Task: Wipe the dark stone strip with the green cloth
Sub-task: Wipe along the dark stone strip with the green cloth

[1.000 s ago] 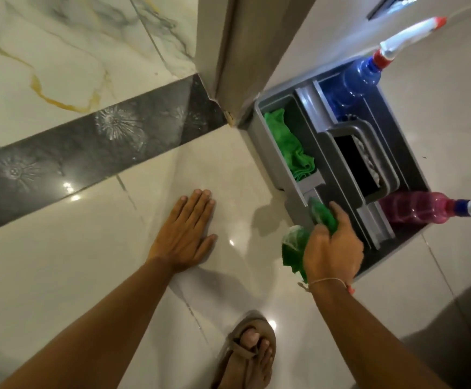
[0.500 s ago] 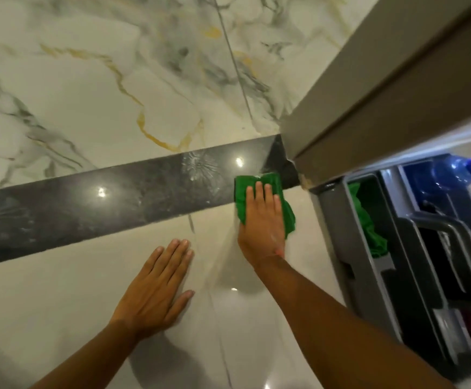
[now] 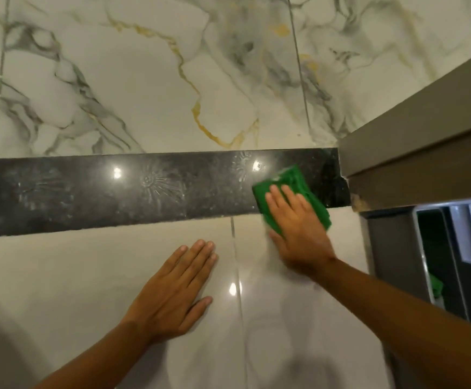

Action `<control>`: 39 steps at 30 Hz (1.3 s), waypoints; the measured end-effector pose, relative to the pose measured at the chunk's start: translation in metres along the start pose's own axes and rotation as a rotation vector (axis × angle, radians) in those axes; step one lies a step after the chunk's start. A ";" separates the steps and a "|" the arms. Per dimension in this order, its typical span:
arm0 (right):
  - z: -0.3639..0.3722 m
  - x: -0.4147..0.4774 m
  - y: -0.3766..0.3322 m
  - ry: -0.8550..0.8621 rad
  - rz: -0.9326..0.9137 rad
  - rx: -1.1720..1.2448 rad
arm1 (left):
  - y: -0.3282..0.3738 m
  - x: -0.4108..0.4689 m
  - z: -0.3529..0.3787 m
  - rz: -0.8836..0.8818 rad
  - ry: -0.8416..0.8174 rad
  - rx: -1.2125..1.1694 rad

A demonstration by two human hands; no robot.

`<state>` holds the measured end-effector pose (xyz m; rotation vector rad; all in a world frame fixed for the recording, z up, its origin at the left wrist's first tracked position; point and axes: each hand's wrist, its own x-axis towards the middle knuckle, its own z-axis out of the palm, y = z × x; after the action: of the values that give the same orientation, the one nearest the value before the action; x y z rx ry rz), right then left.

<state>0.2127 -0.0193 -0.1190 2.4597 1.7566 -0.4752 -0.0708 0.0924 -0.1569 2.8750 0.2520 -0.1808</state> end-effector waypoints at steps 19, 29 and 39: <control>-0.027 0.105 -0.022 0.173 0.575 0.082 | -0.039 -0.053 -0.003 -0.229 0.040 -0.044; -0.017 0.104 -0.101 0.088 0.590 0.100 | -0.047 -0.073 -0.007 -0.379 0.044 -0.069; -0.012 0.081 -0.108 0.051 0.468 0.069 | -0.064 -0.098 -0.013 -0.582 0.060 -0.088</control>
<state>0.1381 0.0934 -0.1198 2.8260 1.1288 -0.4321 -0.1777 0.1420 -0.1449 2.6421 1.0737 -0.1788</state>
